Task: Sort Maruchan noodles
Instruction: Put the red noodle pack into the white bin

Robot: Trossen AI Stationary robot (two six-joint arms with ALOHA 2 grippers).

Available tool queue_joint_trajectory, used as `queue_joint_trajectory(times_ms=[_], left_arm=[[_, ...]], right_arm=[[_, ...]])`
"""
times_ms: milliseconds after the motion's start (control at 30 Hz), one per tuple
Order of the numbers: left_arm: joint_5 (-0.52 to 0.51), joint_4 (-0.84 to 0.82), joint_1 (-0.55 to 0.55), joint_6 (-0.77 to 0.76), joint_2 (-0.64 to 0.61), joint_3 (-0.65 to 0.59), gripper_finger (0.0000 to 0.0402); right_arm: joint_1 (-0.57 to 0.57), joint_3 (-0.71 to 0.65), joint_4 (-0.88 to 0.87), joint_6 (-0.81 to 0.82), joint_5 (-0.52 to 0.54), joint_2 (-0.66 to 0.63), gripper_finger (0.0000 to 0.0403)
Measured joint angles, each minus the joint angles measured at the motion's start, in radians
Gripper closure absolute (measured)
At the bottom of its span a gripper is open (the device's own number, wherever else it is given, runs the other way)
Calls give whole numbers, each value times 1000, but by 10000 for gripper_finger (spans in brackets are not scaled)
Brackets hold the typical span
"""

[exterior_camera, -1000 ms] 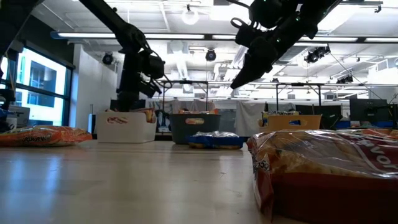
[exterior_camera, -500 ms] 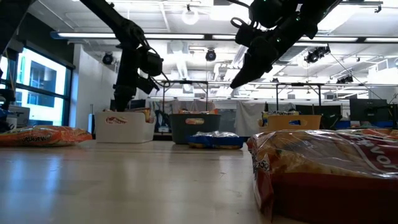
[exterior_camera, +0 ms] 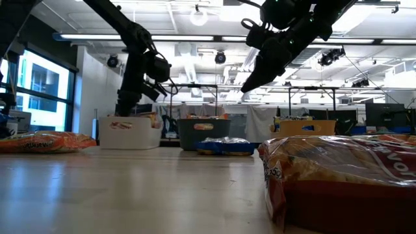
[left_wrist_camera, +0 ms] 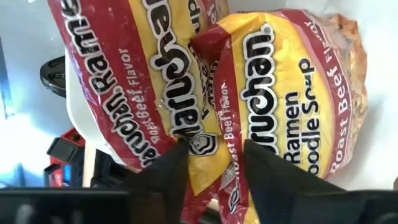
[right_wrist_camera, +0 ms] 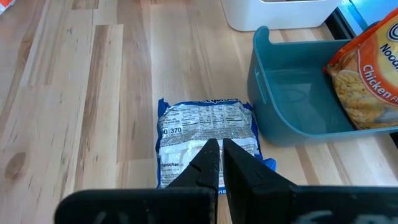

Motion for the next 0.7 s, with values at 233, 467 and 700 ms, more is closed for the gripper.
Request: queue_joint_trajectory(times_ms=[233, 467, 700], left_arm=[[-117, 28, -35, 76, -28, -1, 392], [-54, 51, -65, 34, -87, 0, 399], [-24, -22, -56, -129, -90, 0, 331]], right_arm=[[0, 0, -3, 0, 0, 0, 403], [0, 0, -9, 0, 0, 0, 403], [0, 0, -11, 0, -4, -1, 403]])
